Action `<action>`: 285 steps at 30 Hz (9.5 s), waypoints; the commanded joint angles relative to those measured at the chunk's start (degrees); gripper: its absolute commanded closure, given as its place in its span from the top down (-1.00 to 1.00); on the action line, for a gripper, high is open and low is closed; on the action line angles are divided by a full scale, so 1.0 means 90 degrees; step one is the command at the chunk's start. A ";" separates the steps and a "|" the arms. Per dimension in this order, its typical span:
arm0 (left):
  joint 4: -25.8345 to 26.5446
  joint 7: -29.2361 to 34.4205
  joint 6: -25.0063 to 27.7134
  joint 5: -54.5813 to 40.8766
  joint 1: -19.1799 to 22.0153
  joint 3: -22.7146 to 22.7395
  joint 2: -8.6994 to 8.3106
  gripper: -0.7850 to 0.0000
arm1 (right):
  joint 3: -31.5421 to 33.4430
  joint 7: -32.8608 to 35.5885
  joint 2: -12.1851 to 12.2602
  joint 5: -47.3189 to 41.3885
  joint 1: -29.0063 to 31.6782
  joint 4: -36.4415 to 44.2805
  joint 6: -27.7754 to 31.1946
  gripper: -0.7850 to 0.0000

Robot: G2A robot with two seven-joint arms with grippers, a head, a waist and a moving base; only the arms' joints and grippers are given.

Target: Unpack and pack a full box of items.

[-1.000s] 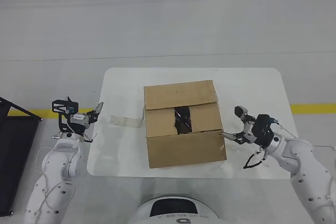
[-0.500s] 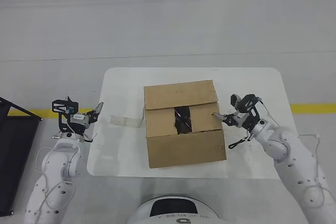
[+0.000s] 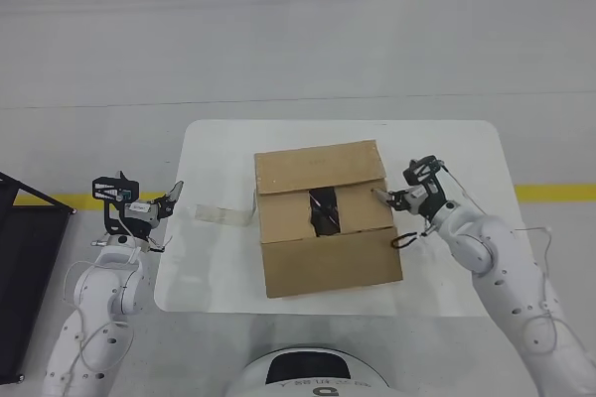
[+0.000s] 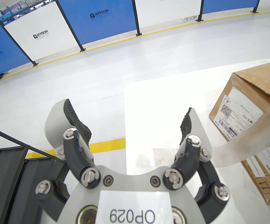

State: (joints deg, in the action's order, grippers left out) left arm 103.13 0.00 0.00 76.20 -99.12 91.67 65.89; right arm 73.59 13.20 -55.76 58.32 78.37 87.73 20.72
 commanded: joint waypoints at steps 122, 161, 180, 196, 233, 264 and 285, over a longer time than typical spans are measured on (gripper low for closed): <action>0.0000 0.0000 0.0000 0.0000 0.0000 0.0000 0.0000 1.00 | -0.4386 0.7531 -0.2251 -1.0710 -0.5421 -0.5013 0.0289 1.00; -0.0314 -0.0257 -0.0284 -0.1045 -0.0147 0.0831 0.0059 1.00 | -0.5847 0.7398 -0.4720 -1.0521 -0.6413 -0.7413 -0.0035 1.00; -0.0005 0.1146 -0.1030 0.2206 0.0272 -0.0852 0.0177 1.00 | -0.4846 0.7213 -0.4204 -1.0970 -0.7035 -0.7575 0.0608 1.00; -0.0465 0.2431 -0.0949 0.3382 0.1105 -0.2119 0.0395 1.00 | -0.2686 0.6685 -0.1684 -0.9996 -0.5516 -0.4553 0.1136 1.00; 0.2622 0.3038 -0.2887 0.3238 -0.0390 0.0003 0.0616 1.00 | -0.1805 0.6346 -0.0666 -0.9390 -0.4555 -0.4589 0.1473 1.00; -0.0385 0.4875 -0.1644 0.6848 0.1561 -0.3143 0.1085 1.00 | -0.1786 0.6028 -0.0331 -0.9438 -0.4703 -0.5254 0.1789 1.00; -0.1188 0.4961 -0.2084 0.6558 0.2223 -0.3440 0.1474 1.00 | -0.2919 0.7680 -0.0557 -0.9032 -0.5038 -0.5004 0.0140 1.00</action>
State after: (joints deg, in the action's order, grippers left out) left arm 92.45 44.71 -18.48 135.49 -79.17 60.25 79.10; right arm 47.44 81.83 -61.04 -22.38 32.86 41.96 22.47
